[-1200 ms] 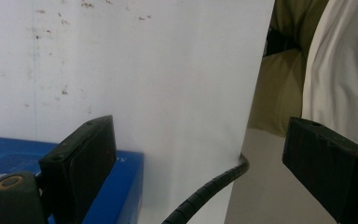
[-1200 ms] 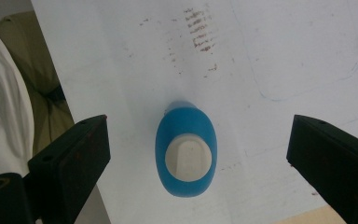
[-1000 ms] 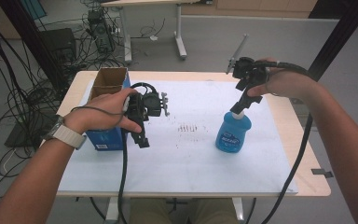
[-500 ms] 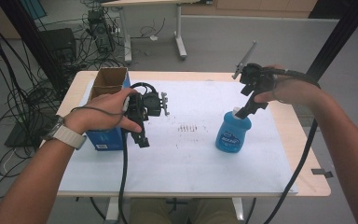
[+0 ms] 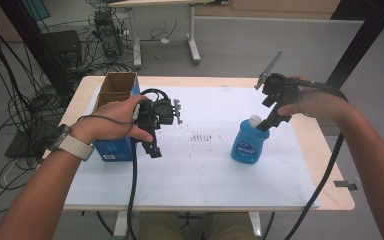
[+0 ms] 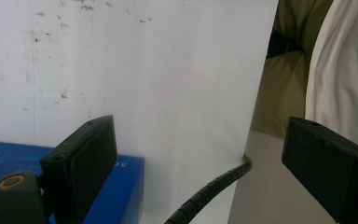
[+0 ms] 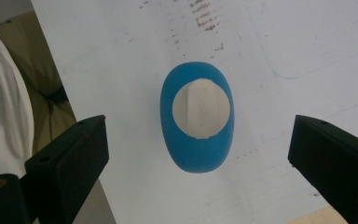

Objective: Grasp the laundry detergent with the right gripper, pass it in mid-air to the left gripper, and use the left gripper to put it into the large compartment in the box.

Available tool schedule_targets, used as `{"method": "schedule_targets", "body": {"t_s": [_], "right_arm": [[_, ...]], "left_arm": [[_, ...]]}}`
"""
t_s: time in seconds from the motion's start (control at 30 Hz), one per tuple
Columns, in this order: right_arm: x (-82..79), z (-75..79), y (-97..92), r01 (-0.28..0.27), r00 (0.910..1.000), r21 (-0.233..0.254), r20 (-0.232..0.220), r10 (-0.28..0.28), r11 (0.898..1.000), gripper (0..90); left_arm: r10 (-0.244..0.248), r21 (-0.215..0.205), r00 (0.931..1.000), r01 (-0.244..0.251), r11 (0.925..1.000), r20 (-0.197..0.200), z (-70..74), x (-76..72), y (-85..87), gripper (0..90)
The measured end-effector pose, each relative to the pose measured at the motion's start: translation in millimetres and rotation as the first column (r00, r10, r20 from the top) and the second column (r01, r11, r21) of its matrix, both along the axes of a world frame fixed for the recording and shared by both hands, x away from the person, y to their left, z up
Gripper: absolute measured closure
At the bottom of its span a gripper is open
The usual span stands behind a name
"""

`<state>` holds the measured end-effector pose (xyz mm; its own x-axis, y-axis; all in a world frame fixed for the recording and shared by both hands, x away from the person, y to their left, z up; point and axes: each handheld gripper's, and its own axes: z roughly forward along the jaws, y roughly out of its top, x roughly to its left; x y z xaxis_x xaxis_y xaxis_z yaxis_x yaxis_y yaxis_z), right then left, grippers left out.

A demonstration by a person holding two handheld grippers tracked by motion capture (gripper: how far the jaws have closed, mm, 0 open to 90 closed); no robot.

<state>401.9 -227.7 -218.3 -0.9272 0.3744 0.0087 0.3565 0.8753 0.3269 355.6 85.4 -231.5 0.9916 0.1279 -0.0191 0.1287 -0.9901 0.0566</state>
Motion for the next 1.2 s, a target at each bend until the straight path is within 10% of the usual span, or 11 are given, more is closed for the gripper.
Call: {"method": "schedule_targets", "body": {"t_s": [1.2], "right_arm": [[-12.5,-33.2,-26.3,0.021,0.999,0.076,0.039,-0.024,0.997,5.6]], "left_arm": [[0.007,-0.013,1.0,-0.007,0.9999,0.001,-5.8,1.4,-1.4,10.7]]}}
